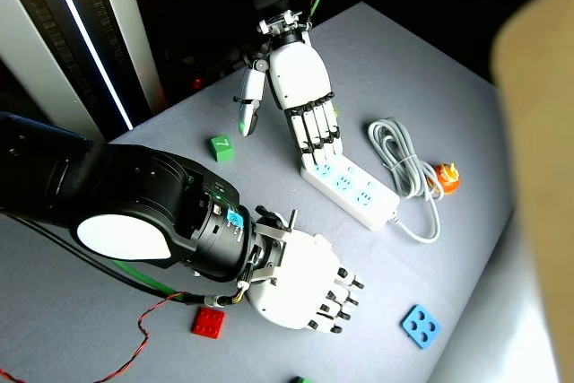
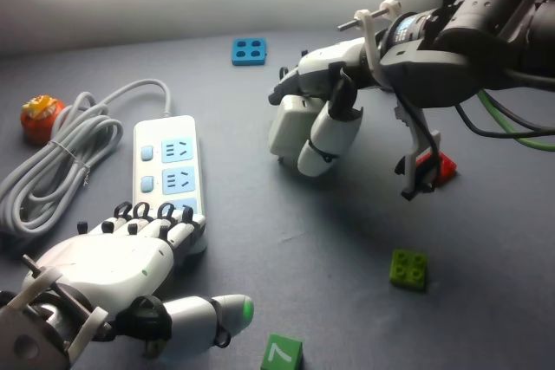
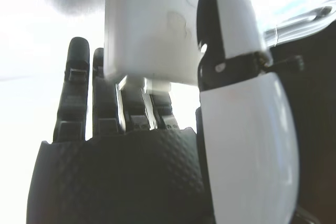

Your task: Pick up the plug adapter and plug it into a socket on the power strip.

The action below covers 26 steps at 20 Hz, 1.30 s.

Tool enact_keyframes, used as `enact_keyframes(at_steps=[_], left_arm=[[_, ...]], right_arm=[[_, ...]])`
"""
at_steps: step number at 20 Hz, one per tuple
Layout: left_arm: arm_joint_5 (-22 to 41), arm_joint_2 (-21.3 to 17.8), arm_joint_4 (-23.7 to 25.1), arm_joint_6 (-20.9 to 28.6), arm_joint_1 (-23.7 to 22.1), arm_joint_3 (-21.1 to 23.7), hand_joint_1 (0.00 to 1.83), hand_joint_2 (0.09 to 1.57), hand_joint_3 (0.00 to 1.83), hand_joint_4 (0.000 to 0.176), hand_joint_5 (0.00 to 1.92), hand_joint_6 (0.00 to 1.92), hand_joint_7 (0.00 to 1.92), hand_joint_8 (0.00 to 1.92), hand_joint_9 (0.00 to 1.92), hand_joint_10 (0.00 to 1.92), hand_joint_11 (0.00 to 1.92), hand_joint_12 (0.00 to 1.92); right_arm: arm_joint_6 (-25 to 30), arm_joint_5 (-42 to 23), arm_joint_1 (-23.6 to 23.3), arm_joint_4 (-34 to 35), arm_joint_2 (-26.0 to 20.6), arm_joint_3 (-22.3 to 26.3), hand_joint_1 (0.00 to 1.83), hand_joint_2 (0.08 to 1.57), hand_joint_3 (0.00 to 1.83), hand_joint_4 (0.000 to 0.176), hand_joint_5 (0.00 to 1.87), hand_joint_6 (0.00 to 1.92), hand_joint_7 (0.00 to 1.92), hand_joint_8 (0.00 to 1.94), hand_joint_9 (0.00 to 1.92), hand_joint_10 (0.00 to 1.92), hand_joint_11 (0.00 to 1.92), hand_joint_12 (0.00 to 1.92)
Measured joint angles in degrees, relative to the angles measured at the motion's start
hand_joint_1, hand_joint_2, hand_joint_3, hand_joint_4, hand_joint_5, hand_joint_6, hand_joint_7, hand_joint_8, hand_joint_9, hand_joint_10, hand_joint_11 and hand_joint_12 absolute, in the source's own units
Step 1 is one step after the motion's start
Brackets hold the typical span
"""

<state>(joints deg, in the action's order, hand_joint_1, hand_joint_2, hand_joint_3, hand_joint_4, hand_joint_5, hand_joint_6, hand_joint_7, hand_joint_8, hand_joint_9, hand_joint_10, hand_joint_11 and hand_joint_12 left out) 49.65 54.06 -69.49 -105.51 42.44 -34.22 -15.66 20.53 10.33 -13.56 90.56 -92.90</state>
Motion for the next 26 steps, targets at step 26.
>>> enact_keyframes(at_steps=[26], left_arm=[[0.15,-0.07,-0.57,0.17,-0.13,0.48,0.0,1.19,0.0,0.0,0.04,0.01,0.09,0.01,0.08,0.01,0.03,0.03]], right_arm=[[-0.85,-1.49,0.55,-0.17,0.22,-1.38,1.14,1.1,0.0,0.0,0.69,0.01,0.77,0.01,0.76,0.03,0.26,1.06]])
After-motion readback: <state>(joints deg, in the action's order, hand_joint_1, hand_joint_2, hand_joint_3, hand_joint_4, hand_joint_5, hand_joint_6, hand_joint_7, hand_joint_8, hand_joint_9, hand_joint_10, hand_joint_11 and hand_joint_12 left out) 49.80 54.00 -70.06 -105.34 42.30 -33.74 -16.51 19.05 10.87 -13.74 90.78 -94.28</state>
